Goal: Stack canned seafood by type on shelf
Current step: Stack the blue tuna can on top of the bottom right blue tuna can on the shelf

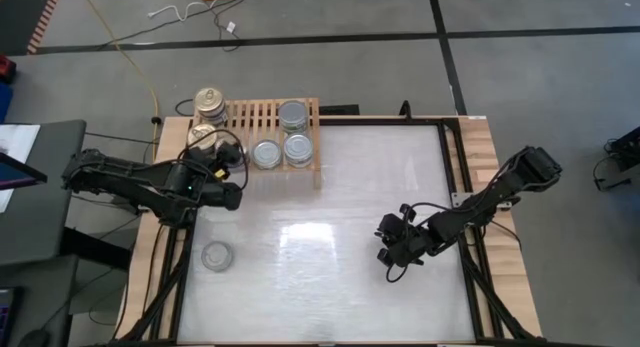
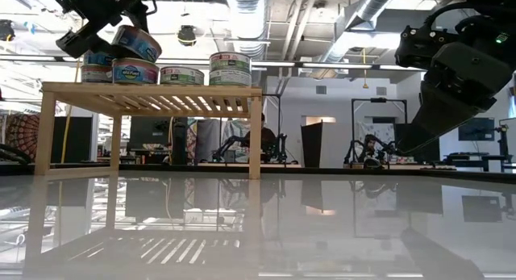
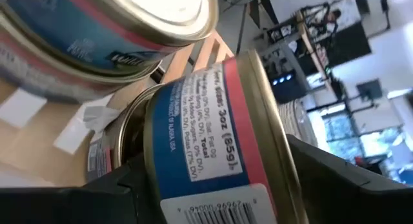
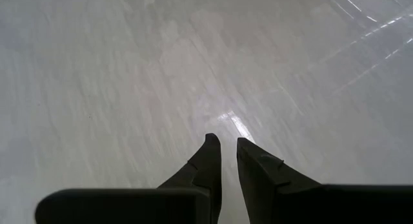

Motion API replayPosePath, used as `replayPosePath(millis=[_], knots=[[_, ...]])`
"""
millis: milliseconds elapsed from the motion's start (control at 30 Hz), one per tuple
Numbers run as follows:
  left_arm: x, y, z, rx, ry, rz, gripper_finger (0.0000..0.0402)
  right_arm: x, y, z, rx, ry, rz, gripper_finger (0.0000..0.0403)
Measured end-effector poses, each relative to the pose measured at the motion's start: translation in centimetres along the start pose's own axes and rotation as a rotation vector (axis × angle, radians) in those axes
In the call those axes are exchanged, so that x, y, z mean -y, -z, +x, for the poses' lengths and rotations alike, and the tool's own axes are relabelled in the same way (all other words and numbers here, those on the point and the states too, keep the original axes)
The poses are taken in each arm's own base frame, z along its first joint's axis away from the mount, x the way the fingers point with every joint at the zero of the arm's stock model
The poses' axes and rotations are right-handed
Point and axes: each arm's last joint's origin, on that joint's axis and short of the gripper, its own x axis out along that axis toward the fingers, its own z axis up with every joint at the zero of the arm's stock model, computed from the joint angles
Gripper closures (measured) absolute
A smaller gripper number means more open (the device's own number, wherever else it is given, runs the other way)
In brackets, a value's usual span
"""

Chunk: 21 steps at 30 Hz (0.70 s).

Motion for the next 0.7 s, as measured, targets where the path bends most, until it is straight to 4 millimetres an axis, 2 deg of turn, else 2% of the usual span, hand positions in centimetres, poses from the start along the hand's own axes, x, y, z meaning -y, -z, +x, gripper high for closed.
replayPosePath(millis=[267, 467, 700], knots=[[0.1, 0.2, 0.0, -0.025, -0.007, -0.098, 0.0133, 0.0, 0.0, 0.0, 0.000, 0.000, 0.000, 0.0323], [0.9, 0.6, -0.1, -0.073, 0.017, -0.260, 0.0133, 0.0, 0.0, 0.0, 0.000, 0.000, 0.000, 0.0323], [1.3, 0.2, -0.4, -0.091, 0.048, -0.230, 0.0133, 0.0, 0.0, 0.0, 0.001, -0.001, 0.003, 0.0323]])
